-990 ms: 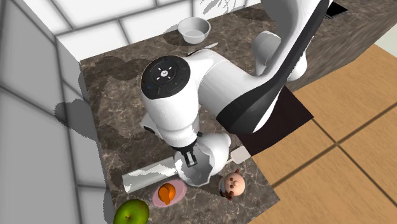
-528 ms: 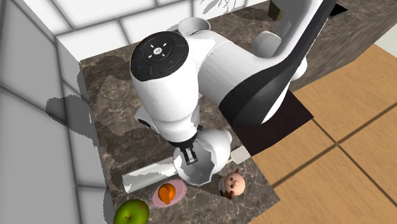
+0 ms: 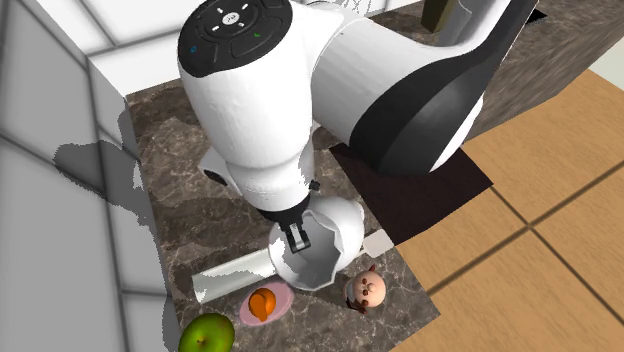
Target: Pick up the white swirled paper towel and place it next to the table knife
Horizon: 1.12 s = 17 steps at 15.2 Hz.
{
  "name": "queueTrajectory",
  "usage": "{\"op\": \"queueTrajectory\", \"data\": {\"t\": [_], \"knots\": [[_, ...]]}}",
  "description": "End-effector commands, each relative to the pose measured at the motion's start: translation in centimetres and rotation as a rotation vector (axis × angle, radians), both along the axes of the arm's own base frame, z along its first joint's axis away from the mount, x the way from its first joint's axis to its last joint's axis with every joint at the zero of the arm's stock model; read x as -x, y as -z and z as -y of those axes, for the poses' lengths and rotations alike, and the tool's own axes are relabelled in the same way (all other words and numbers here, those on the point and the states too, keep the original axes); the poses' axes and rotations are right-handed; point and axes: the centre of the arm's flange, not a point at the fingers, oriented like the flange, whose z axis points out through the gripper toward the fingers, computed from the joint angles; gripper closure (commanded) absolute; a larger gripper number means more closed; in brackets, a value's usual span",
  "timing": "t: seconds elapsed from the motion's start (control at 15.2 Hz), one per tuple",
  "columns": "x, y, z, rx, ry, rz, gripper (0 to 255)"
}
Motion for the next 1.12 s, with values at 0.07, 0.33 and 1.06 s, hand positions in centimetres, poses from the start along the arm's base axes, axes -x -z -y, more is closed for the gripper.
{"op": "queueTrajectory", "data": {"t": [0.07,0.33,1.06], "knots": [[0.0,-1.7,0.0,0.0,0.0,0.001,255],[0.0,-3.8,0.0,0.0,0.0,0.001,255],[0.0,-9.6,0.0,0.0,0.0,0.001,255]]}}
